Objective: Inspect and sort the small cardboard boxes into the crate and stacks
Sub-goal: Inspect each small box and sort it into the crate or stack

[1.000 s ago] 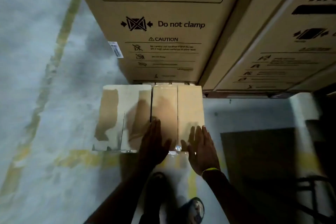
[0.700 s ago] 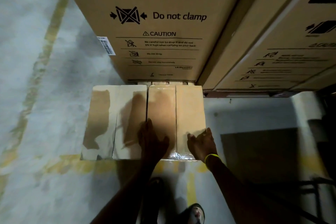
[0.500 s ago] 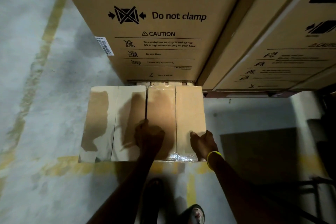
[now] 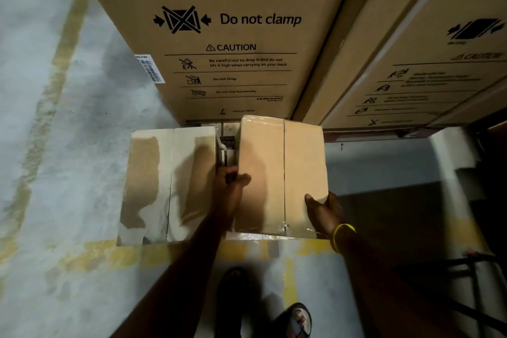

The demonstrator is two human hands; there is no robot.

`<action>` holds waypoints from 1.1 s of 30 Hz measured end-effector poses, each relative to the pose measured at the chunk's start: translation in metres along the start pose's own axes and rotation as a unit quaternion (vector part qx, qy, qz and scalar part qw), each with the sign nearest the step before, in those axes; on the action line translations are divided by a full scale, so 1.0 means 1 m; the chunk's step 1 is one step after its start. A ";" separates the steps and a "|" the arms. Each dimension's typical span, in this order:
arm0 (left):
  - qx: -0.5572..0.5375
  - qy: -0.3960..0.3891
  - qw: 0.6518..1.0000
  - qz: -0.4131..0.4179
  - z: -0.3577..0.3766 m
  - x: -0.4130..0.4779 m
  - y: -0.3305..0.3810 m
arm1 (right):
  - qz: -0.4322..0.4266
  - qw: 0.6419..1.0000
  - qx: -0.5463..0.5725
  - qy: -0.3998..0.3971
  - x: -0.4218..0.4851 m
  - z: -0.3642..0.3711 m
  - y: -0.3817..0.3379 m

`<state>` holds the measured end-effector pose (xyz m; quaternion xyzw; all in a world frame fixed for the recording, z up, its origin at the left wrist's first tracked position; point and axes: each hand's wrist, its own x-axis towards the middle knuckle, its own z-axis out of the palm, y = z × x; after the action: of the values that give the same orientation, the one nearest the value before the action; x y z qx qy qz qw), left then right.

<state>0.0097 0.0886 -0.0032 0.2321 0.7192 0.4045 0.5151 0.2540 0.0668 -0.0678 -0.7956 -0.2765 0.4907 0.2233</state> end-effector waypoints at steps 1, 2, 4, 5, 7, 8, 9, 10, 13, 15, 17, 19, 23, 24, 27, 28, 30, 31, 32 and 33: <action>0.005 -0.001 1.000 0.018 0.002 -0.001 0.002 | -0.006 1.000 -0.002 -0.002 -0.011 -0.007 -0.010; 0.014 -0.002 0.999 0.036 0.004 -0.003 0.004 | -0.013 1.000 -0.001 -0.001 -0.019 -0.014 -0.016; 0.039 -0.010 0.997 0.069 0.003 -0.009 0.006 | -0.025 1.000 0.008 0.002 -0.034 -0.029 -0.030; 0.045 -0.019 0.996 0.078 0.002 -0.013 0.008 | -0.029 1.000 0.009 0.002 -0.042 -0.036 -0.035; 0.044 -0.037 0.993 0.101 -0.003 -0.026 0.015 | -0.038 0.999 0.009 0.003 -0.059 -0.049 -0.045; 0.039 -0.047 0.992 0.106 -0.005 -0.036 0.021 | -0.043 0.999 0.013 0.010 -0.068 -0.056 -0.049; 0.031 -0.058 0.992 0.108 -0.008 -0.046 0.028 | -0.046 0.999 0.019 0.013 -0.080 -0.063 -0.057; 0.021 -0.066 0.992 0.108 -0.011 -0.056 0.036 | -0.051 0.998 0.026 0.015 -0.091 -0.070 -0.062; -0.010 -0.077 0.991 0.105 -0.021 -0.087 0.062 | -0.067 0.997 0.034 0.013 -0.125 -0.090 -0.080; -0.026 -0.081 0.990 0.109 -0.028 -0.113 0.083 | -0.076 0.996 0.038 0.019 -0.153 -0.105 -0.095; -0.027 -0.089 0.988 0.127 -0.034 -0.140 0.103 | -0.081 0.995 0.050 0.027 -0.180 -0.122 -0.108; -0.032 -0.093 0.984 0.147 -0.037 -0.170 0.130 | -0.097 0.993 0.061 0.039 -0.210 -0.143 -0.122; -0.029 -0.132 0.969 0.208 -0.036 -0.232 0.197 | -0.130 0.984 0.099 0.068 -0.271 -0.199 -0.148; -0.029 -0.150 0.964 0.218 -0.033 -0.247 0.214 | -0.134 0.983 0.102 0.075 -0.289 -0.216 -0.156; -0.054 -0.210 0.948 0.235 -0.018 -0.289 0.265 | -0.167 0.973 0.118 0.109 -0.340 -0.267 -0.175; -0.062 -0.227 0.940 0.246 -0.011 -0.303 0.282 | -0.178 0.967 0.130 0.130 -0.358 -0.283 -0.180; -0.076 -0.268 0.922 0.267 0.007 -0.334 0.314 | -0.199 0.953 0.152 0.169 -0.395 -0.317 -0.186; -0.081 -0.287 0.913 0.278 0.016 -0.347 0.326 | -0.204 0.948 0.161 0.184 -0.412 -0.331 -0.188; -0.087 -0.313 0.900 0.290 0.028 -0.361 0.340 | -0.207 0.939 0.178 0.208 -0.430 -0.346 -0.187; -0.094 -0.341 0.886 0.300 0.039 -0.375 0.351 | -0.212 0.931 0.191 0.227 -0.447 -0.362 -0.185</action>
<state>0.1524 0.0189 0.4864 0.5107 0.3539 0.5013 0.6022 0.3769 -0.1199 0.4928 -0.7510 -0.2816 0.2818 0.5266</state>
